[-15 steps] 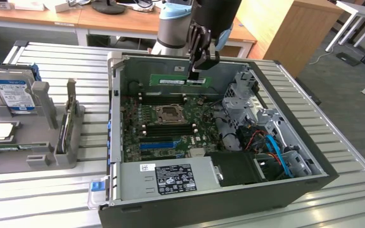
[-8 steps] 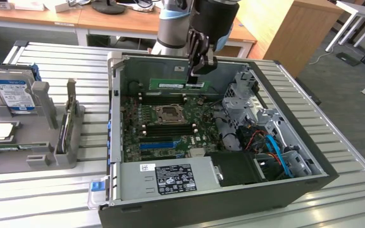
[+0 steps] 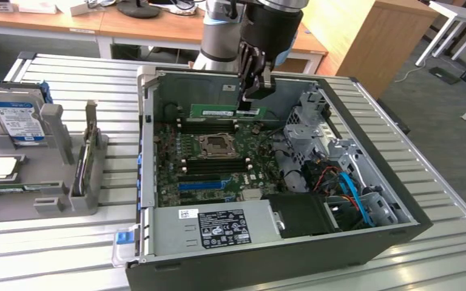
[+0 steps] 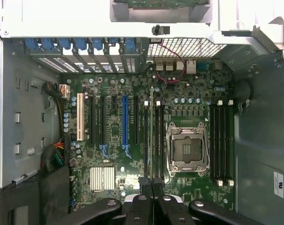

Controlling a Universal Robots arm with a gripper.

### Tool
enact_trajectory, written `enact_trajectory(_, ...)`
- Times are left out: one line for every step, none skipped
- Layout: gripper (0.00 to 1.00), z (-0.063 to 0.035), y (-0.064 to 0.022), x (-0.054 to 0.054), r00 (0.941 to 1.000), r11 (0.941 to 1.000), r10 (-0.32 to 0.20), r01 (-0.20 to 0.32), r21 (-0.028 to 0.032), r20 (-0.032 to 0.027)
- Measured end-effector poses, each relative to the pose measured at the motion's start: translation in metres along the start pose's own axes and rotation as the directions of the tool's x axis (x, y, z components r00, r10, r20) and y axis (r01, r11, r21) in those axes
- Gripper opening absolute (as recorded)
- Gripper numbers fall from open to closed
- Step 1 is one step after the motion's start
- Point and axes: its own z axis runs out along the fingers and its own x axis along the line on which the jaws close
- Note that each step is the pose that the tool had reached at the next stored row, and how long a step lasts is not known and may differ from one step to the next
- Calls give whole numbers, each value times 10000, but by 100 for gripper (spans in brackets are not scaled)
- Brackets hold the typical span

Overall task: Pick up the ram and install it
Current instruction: 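Pick up the ram and move it above insertion slot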

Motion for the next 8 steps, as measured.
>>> enact_trajectory(12,1,0,0,10000,10000,0,0,0,1)
enact_trajectory(12,1,0,0,10000,10000,0,0,0,1)
enact_trajectory(12,1,-3,0,10000,10000,1,-1,0,2)
enact_trajectory(12,2,-15,0,10000,10000,2,-2,1,4)
enact_trajectory(12,3,-30,-1,10000,10000,1,-1,2,4)
enact_trajectory(12,3,-44,-1,10000,10000,0,0,2,3)
enact_trajectory(12,3,-55,-1,10000,10000,0,0,1,2)
enact_trajectory(12,3,-62,-1,10000,10000,1,-1,0,1)
